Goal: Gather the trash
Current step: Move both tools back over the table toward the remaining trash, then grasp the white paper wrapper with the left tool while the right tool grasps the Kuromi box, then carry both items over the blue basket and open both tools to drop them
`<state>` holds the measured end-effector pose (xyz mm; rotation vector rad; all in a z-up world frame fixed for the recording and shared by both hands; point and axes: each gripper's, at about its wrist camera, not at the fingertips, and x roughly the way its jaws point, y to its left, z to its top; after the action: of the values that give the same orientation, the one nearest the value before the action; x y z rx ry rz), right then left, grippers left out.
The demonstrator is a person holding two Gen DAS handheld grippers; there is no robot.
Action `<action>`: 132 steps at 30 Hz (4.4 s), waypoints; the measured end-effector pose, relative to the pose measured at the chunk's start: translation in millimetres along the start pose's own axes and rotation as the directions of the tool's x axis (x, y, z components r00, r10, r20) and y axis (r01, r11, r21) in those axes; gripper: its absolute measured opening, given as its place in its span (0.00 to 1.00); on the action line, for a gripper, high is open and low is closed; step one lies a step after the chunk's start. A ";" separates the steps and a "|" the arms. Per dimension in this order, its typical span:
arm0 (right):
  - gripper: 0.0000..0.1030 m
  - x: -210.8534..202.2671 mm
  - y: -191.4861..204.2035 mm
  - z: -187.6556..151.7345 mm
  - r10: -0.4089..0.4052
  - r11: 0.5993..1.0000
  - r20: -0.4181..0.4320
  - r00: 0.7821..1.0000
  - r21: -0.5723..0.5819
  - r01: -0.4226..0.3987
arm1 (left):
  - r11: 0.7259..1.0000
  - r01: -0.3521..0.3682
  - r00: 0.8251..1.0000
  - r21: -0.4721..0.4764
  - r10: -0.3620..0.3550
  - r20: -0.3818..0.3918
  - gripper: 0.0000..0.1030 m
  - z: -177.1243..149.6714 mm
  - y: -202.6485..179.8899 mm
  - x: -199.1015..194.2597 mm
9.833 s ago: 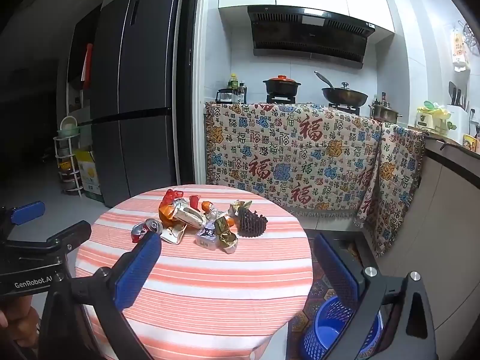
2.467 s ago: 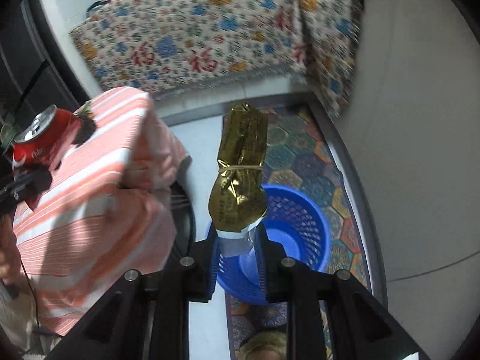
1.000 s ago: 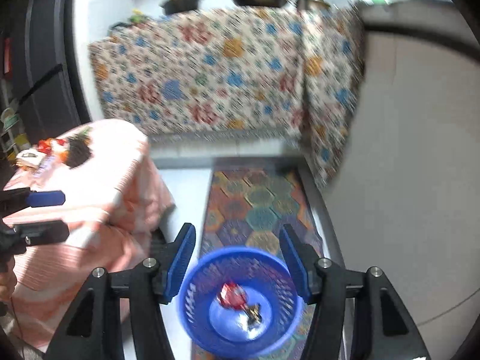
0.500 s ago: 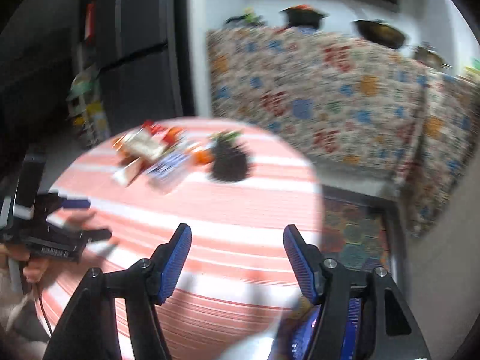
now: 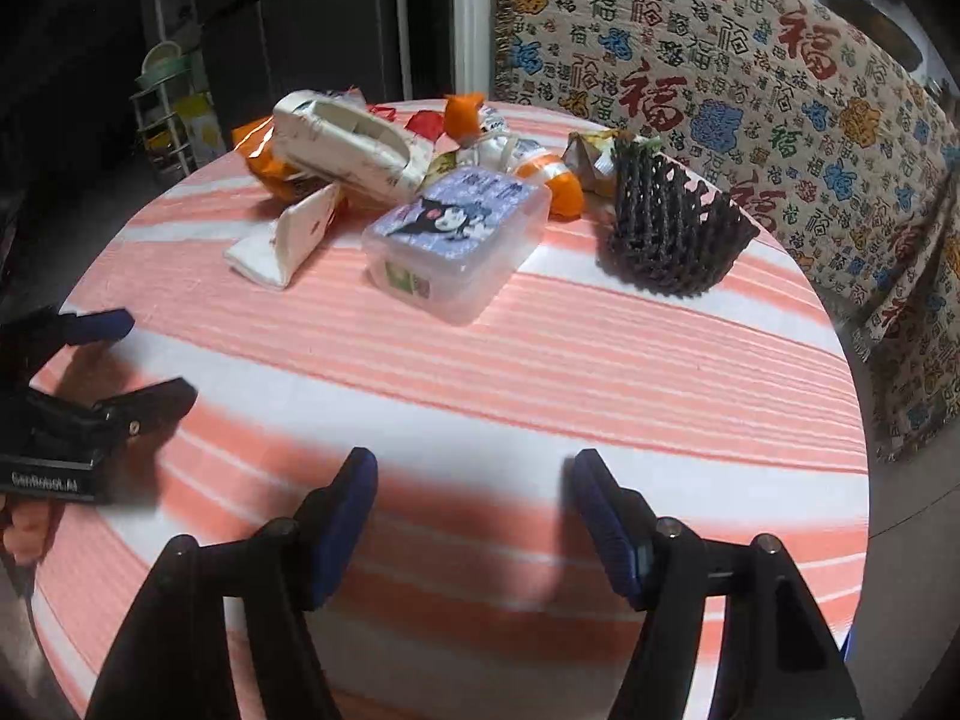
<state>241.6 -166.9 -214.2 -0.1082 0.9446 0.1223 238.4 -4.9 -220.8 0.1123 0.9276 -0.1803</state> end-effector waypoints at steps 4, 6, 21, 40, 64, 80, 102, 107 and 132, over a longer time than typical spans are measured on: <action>0.81 9.4 1.9 8.8 -0.020 0.999 0.010 1.000 0.031 0.019 | 1.000 -0.001 1.000 -0.012 0.001 0.000 1.00 -0.4 -1.4 0.7; 0.85 13.4 0.5 13.9 -0.026 0.999 0.018 0.999 0.042 0.026 | 1.000 -0.004 1.000 -0.009 0.004 0.000 1.00 -2.3 -0.4 -0.6; 0.87 7.0 -20.0 8.0 -0.080 0.988 0.010 0.997 0.131 0.078 | 0.982 0.150 0.976 0.117 -0.165 0.139 0.76 44.9 -45.3 -6.5; 0.87 9.5 -17.3 10.1 -0.092 0.987 0.010 0.996 0.130 0.090 | 0.995 0.094 0.984 0.025 -0.097 0.147 0.08 36.6 -19.3 -14.5; 0.65 20.1 11.1 35.0 -0.065 0.993 0.020 0.998 0.095 0.062 | 0.991 0.135 0.988 0.013 -0.135 0.081 0.55 -19.0 -0.3 -34.6; 0.81 -3.4 -7.7 1.7 -0.059 0.995 0.009 0.998 0.086 0.058 | 0.996 0.074 0.995 0.057 -0.078 0.058 0.77 -7.4 -9.6 -20.8; 0.63 -2.5 -25.7 39.4 0.008 0.977 -0.141 0.990 0.210 0.022 | 0.993 0.096 0.993 0.072 -0.101 0.062 0.07 3.1 -15.4 -34.4; 0.63 -26.9 -27.9 32.6 0.024 0.978 -0.094 0.995 0.210 -0.004 | 0.983 0.178 0.978 0.036 -0.181 0.101 0.06 6.0 -13.4 -51.8; 0.63 -163.8 -233.3 -80.8 -0.217 0.871 -0.047 0.975 0.442 0.215 | 0.784 0.551 0.804 0.287 -0.591 0.070 0.06 51.3 -274.4 -113.4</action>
<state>117.3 -418.4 -118.9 0.2117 0.9286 -0.3043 156.6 -270.5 -104.4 0.0462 0.7534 -0.8723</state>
